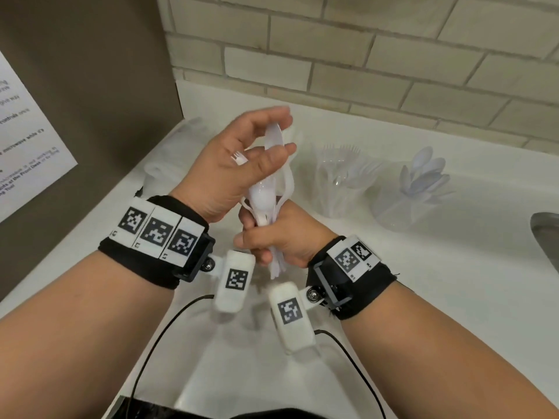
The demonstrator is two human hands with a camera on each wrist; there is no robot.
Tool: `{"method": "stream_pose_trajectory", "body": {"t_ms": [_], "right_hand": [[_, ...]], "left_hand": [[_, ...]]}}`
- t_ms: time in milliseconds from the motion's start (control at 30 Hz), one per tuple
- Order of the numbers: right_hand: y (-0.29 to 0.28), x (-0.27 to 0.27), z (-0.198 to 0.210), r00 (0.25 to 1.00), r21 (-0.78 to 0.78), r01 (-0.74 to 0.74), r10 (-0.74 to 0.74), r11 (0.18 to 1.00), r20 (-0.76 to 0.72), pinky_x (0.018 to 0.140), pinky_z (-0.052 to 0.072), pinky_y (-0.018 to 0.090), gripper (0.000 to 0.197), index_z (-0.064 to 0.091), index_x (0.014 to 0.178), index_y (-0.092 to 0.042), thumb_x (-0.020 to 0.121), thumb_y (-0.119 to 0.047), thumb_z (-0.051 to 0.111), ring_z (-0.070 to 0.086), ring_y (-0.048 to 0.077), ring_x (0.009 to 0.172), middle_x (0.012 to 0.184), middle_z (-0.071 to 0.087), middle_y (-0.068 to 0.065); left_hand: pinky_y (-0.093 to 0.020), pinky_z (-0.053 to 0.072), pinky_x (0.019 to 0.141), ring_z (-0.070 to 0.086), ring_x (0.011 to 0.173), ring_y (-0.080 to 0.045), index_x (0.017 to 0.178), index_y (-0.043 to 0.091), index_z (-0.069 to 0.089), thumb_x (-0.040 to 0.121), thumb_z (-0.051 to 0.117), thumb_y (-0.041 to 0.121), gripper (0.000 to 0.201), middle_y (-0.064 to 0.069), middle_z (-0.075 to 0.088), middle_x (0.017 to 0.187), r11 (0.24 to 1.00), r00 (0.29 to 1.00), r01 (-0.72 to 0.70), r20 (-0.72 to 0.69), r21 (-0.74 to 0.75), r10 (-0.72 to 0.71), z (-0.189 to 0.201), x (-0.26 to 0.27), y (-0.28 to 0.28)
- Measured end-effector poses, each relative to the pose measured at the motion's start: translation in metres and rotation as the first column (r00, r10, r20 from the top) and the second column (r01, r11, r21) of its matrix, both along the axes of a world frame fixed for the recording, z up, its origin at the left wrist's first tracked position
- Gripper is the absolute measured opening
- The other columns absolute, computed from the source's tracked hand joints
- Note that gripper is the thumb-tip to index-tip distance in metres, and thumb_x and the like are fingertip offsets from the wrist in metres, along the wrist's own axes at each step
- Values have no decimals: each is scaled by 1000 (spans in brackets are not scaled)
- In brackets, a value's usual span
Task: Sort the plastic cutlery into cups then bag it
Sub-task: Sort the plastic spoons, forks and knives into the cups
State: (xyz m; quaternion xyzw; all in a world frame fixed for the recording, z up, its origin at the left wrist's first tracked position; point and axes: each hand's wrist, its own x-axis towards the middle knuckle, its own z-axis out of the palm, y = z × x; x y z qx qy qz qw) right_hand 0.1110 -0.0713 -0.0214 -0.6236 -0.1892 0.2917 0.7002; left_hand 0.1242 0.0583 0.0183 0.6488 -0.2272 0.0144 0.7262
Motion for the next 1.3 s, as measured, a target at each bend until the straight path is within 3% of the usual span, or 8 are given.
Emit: {"method": "stream_pose_trajectory", "body": {"t_ms": [167, 333, 533, 633, 867, 1067, 1167, 1300], "right_hand": [[-1, 3, 4, 1000, 3, 9, -9, 1000, 1, 44, 45, 24, 20, 47, 70, -6, 75, 4, 64, 47, 14, 33, 49, 44, 6], [-6, 4, 10, 998, 73, -10, 15, 997, -65, 43, 44, 23, 18, 48, 70, -7, 76, 6, 58, 45, 11, 32, 41, 42, 0], [-3, 1, 14, 999, -32, 37, -36, 999, 24, 45, 49, 25, 21, 56, 91, 12, 72, 8, 61, 53, 15, 38, 57, 53, 14], [0, 1, 15, 992, -110, 62, -48, 992, 119, 54, 55, 29, 18, 61, 91, 8, 74, 10, 67, 59, 18, 51, 70, 56, 19], [-2, -2, 10, 991, -190, 67, -44, 979, 124, 46, 43, 27, 18, 58, 72, -10, 78, 6, 64, 42, 14, 37, 49, 47, 2], [-16, 18, 28, 905, -331, 399, -311, 855, 289, 70, 44, 23, 28, 67, 96, -23, 71, -29, 78, 60, 2, 73, 82, 62, -11], [-19, 26, 40, 734, -180, 645, -536, 743, 417, 66, 44, 27, 21, 64, 94, -24, 77, -30, 74, 52, 9, 64, 73, 54, -6], [-15, 29, 59, 714, -99, 599, -474, 794, 515, 61, 45, 21, 21, 63, 104, -26, 85, -33, 68, 47, 6, 57, 65, 49, -6]], "left_hand": [[-44, 52, 91, 65, 108, -28, 109, 11, 64, 70, 60, 68, 70, -8, 68, 116, 986, 991, -132, 38, 97, 129, -11, -2, -1], [-32, 56, 59, 71, 69, -21, 126, 5, 48, 56, 78, 64, 96, -16, 68, 98, 977, 954, 212, -224, 36, -199, -18, -6, 10], [-35, 56, 48, 70, 66, -31, 106, 12, 66, 75, 73, 21, 34, -15, 69, 112, 974, 940, 174, -318, 143, -121, -13, -16, -4], [-32, 55, 55, 71, 68, -15, 93, 5, 69, 88, 58, 5, 12, -7, 75, 98, 995, 950, -1, -310, 100, 32, -7, -17, -10], [-71, 47, 83, 66, 103, -41, 71, 20, 70, 81, 72, 30, 15, -10, 74, 80, 995, 954, 30, -300, 93, -1, -9, -15, -11], [-43, 55, 73, 62, 63, -20, 65, 12, 54, 92, 57, 32, 34, -2, 52, 57, 925, 891, -344, -366, -159, 269, -15, -2, -9], [-37, 52, 62, 49, 53, -16, 85, 10, 54, 94, 55, 31, 23, -1, 46, 61, 955, 893, -293, -373, -55, 253, -23, -1, -5], [-32, 44, 58, 46, 55, -14, 93, 12, 51, 93, 56, 30, 19, 1, 47, 65, 991, 924, -119, -358, 66, 135, -35, -7, -13]]}}
